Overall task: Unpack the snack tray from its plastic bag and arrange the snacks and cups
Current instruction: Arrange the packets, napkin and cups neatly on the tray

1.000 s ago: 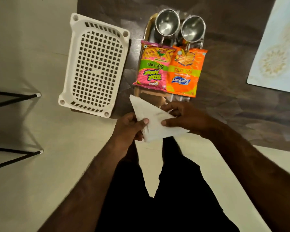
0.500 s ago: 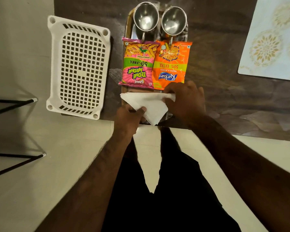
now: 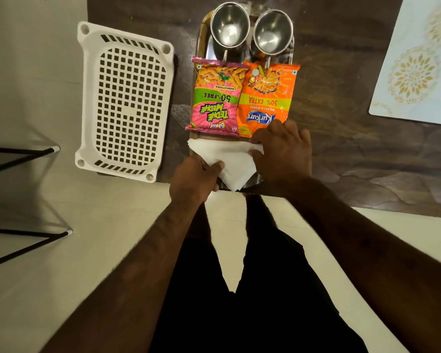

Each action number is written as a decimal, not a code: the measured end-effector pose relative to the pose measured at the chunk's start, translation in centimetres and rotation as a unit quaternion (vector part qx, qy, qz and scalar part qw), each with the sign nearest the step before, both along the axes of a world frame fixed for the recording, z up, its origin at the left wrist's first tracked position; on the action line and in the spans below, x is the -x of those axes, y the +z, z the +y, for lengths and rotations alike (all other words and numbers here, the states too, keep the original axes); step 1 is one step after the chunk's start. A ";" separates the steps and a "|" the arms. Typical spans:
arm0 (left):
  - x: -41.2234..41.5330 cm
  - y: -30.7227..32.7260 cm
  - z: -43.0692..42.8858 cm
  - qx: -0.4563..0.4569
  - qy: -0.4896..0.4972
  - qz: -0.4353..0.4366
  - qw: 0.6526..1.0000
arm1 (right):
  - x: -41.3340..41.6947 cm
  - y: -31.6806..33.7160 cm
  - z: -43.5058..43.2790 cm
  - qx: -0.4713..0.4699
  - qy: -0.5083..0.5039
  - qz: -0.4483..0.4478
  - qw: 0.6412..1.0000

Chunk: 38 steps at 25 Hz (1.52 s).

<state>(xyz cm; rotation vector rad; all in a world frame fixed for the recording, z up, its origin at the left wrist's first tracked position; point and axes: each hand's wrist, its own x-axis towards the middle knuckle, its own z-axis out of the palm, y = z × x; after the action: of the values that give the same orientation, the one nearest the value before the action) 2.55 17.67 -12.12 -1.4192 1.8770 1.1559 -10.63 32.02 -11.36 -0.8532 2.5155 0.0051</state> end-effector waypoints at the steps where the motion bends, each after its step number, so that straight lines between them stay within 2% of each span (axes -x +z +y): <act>1: 0.1 0.0 -0.1 0.005 -0.011 -0.002 1.000 | 0.0 -0.1 0.0 -0.001 0.003 0.001 1.000; 7: 0.2 0.7 -0.7 -0.001 -0.039 -0.005 0.999 | 0.1 0.8 -0.5 0.003 -0.001 -0.007 1.000; 9: -0.9 1.8 -1.4 0.000 -0.012 -0.004 1.000 | 0.2 2.0 -1.4 0.044 -0.019 -0.008 0.999; 11: -2.6 2.9 -2.9 0.016 0.026 0.010 0.999 | 0.5 3.2 -3.0 0.105 -0.044 -0.057 0.992; 14: -5.0 4.3 -6.8 0.084 0.102 0.051 0.990 | 0.7 4.6 -7.5 0.165 -0.040 -0.129 0.977; 18: -8.0 5.6 -12.7 0.263 0.158 0.072 0.949 | 1.3 5.8 -14.7 0.206 -0.004 -0.127 0.970; 20: -9.6 5.3 -14.9 0.290 0.204 0.072 0.932 | 2.1 5.8 -17.3 0.211 -0.002 -0.127 0.969; 22: -11.3 4.3 -16.7 0.256 0.248 0.028 0.934 | 2.6 5.4 -19.9 0.195 0.014 -0.129 0.972; 24: -11.9 3.3 -17.5 0.153 0.299 -0.003 0.942 | 3.1 4.8 -22.1 0.158 0.046 -0.116 0.980; 27: -12.2 2.4 -17.5 0.006 0.345 0.029 0.938 | 3.2 3.5 -25.2 0.089 0.078 -0.101 0.988; 33: -11.9 1.3 -16.8 -0.014 0.344 0.068 0.936 | 4.0 1.3 -27.7 0.021 0.080 -0.061 0.995; 38: -11.5 1.0 -17.6 -0.048 0.364 0.073 0.927 | 5.7 0.7 -28.5 0.017 0.106 -0.043 0.993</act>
<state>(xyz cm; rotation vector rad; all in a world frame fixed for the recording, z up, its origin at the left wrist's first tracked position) 14.06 0.02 -11.10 -2.1019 1.3617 1.6967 -16.29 3.56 -10.68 -1.1068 2.3408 -0.0054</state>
